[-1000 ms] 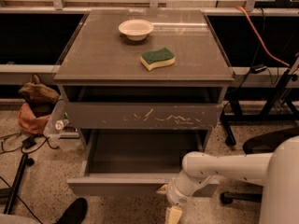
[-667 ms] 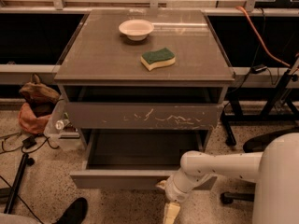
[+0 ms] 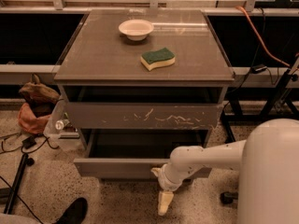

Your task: Close middle drawer

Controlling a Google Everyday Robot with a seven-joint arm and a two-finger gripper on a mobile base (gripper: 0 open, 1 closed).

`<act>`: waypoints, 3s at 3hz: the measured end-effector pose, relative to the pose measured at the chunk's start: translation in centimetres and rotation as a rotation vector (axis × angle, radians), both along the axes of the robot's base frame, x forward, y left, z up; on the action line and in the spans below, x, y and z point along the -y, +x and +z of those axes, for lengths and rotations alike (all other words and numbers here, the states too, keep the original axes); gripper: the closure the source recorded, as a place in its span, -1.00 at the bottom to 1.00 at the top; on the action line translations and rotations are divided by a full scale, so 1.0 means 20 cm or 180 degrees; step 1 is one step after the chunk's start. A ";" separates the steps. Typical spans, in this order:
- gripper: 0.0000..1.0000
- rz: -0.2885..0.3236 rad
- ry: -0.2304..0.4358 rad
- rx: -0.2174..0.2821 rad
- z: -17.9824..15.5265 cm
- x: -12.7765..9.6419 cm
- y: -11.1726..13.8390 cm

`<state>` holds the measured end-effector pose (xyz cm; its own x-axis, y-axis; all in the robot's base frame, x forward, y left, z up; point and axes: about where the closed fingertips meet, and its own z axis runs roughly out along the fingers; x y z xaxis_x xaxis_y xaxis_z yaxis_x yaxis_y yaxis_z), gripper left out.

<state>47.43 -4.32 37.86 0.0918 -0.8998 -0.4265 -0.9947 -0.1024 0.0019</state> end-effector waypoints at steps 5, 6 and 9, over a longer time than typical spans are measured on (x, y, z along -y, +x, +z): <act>-1.00 -0.0200 -0.0055 0.0619 0.08 0.06 0.56; -1.00 -0.0200 -0.0056 0.0618 0.08 0.06 0.56; -1.00 -0.1351 -0.0466 0.0975 0.55 0.81 0.20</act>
Offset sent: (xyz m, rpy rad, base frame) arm 0.0280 0.0039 0.0070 -0.0209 -0.0306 -0.0014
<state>51.42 -20.51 48.87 -0.1921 -0.9328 -0.3049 -0.9058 0.2881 -0.3106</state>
